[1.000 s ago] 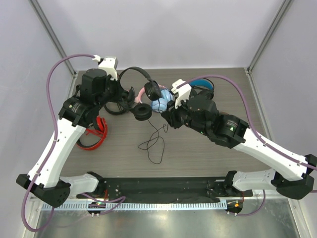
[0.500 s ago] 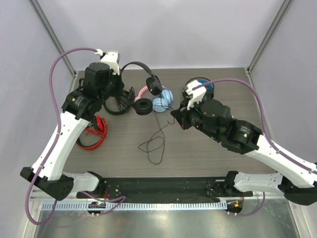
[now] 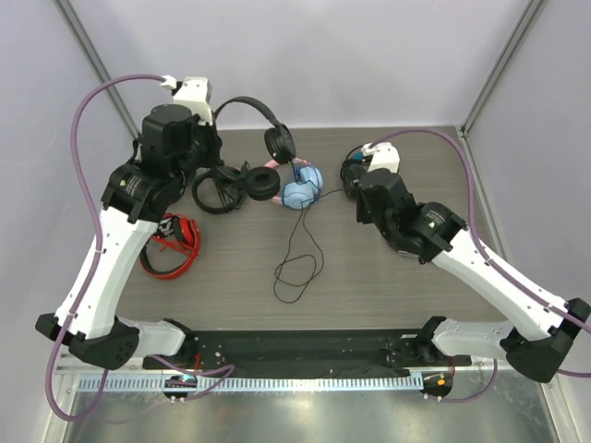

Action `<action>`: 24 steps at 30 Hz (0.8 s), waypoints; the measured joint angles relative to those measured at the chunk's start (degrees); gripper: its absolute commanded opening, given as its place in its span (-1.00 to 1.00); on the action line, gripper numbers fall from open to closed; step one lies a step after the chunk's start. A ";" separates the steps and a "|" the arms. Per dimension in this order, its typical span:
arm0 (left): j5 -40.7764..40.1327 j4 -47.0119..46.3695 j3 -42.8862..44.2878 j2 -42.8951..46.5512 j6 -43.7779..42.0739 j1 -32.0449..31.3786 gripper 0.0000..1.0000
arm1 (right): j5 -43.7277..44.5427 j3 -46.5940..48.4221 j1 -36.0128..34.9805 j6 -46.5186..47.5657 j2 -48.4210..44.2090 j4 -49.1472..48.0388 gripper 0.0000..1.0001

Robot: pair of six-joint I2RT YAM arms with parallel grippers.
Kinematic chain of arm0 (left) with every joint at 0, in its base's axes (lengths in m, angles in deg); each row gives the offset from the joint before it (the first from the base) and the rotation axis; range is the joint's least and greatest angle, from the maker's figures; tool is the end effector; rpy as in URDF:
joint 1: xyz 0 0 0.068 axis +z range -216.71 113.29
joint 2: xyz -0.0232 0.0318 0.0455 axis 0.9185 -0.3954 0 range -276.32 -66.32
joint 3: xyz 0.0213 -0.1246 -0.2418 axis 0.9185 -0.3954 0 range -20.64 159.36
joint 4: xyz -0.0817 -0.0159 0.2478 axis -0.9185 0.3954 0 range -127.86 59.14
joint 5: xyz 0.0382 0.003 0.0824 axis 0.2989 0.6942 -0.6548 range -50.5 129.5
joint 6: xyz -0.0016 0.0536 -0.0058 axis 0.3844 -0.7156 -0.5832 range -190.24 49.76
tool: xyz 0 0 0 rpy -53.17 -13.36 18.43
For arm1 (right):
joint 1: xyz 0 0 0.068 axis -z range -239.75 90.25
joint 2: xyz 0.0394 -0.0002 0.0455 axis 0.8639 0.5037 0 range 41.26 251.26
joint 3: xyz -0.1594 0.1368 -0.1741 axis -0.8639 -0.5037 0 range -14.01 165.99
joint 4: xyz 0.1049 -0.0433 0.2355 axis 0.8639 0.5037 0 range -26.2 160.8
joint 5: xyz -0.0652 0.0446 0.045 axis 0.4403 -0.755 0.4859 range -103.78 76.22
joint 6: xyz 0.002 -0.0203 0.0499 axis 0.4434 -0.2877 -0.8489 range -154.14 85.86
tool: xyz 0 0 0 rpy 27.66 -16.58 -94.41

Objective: Wrap the headphones
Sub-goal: Pass the headphones from the right arm to the left

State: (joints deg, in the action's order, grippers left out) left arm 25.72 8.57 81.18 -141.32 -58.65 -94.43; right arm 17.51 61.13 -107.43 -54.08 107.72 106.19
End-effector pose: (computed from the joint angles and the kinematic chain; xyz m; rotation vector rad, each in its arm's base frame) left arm 0.2212 -0.1067 0.4961 0.1065 1.9068 -0.2350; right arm 0.1716 0.1610 0.3939 -0.1926 2.0587 0.1329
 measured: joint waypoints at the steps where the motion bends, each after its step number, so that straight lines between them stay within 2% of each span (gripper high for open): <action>1: -1.51 0.20 0.68 0.11 0.02 0.02 -1.00 | 0.02 -0.92 2.45 -0.96 0.33 0.20 -0.81; 2: -2.62 0.17 1.18 0.33 0.20 0.07 -1.00 | -0.44 -1.99 4.79 -1.66 0.42 0.33 -0.73; 3: -3.78 0.04 1.57 0.74 0.37 0.11 -0.99 | -1.18 -3.10 7.23 -2.56 0.44 0.55 -0.30; 6: -5.62 -0.35 1.92 2.99 1.16 0.37 -0.99 | -5.46 -6.25 15.21 -5.29 1.22 1.07 0.40; 8: -5.70 -0.35 2.89 4.07 1.60 0.42 -0.99 | -7.76 -7.17 17.86 -5.81 1.95 1.66 0.51; 10: -5.55 -0.63 3.93 4.55 1.88 0.42 -0.99 | -11.02 -7.67 18.01 -5.81 1.27 1.14 0.72; 13: -5.01 -1.22 4.04 4.68 2.54 0.42 -0.99 | -15.23 -8.31 17.53 -4.61 -3.56 -2.49 0.81; 18: -3.30 -2.91 0.55 4.63 3.04 0.42 -1.00 | -21.68 -6.56 17.53 -2.84 -11.93 -9.25 0.81; 24: -1.31 -3.78 -5.22 4.39 3.21 0.42 -1.00 | -31.89 2.89 17.53 -5.18 -8.98 -17.40 0.82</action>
State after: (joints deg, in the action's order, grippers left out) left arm 24.41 4.79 75.96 -136.93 -55.44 -94.02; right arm -14.38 64.01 -89.90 -59.26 98.73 88.79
